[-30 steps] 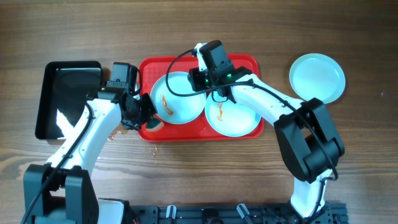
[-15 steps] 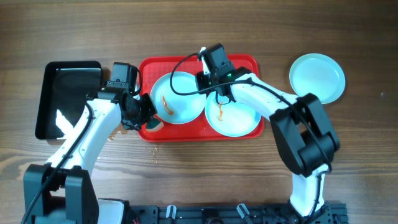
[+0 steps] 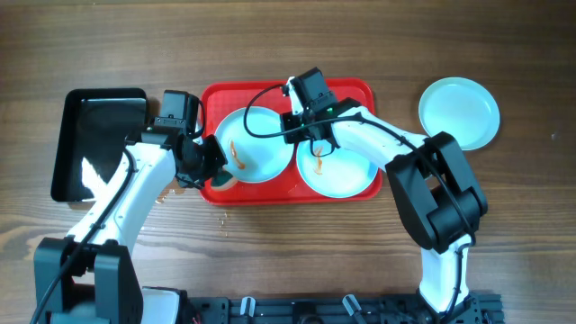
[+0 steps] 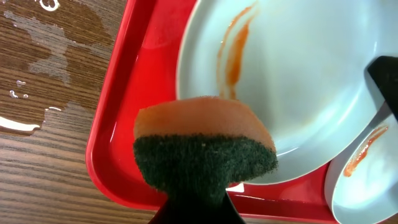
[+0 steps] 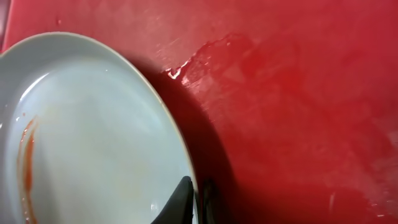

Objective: Clean dirty plates on tray and stack at the side
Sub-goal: 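Grip the upper-left plate rim with the right gripper and hold it, then move the sponge in the left gripper onto the held plate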

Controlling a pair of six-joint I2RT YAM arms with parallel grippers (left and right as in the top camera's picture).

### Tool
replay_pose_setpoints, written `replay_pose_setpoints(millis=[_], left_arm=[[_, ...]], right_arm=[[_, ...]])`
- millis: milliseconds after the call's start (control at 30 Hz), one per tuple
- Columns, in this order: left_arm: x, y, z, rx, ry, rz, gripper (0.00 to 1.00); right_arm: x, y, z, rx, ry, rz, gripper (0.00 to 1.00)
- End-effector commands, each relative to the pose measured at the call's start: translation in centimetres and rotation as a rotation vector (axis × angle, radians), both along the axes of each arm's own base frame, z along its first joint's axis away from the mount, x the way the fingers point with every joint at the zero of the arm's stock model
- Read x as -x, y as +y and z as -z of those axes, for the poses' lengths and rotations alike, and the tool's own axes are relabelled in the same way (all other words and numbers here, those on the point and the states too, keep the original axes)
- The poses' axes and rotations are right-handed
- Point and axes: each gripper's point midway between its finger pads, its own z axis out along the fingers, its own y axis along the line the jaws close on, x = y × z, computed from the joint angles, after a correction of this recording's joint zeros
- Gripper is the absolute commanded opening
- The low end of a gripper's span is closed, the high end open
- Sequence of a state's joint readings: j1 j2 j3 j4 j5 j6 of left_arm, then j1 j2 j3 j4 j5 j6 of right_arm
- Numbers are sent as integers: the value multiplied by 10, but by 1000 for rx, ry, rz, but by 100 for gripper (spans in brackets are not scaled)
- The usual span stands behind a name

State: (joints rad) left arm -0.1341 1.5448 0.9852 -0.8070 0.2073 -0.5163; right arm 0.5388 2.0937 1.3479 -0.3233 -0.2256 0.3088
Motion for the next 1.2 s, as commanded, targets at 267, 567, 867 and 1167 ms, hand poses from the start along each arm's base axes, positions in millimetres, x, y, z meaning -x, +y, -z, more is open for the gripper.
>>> replay_pose_setpoints(millis=[267,567,867,1167], left_arm=[[-8,1,2,-2,-38,31,4],[-18,1,1,-55,-109,159,4],[-24,-5,17,-68,-97,185,4],[-37,-43,25,20,-151,260,4]], right_arm=[[35,29,8,-21,104,-21,8],[35,26,9,-20,134,56,4],[38,25,11,-13,145,56,4],[41,21,14,-8,176,106,4]])
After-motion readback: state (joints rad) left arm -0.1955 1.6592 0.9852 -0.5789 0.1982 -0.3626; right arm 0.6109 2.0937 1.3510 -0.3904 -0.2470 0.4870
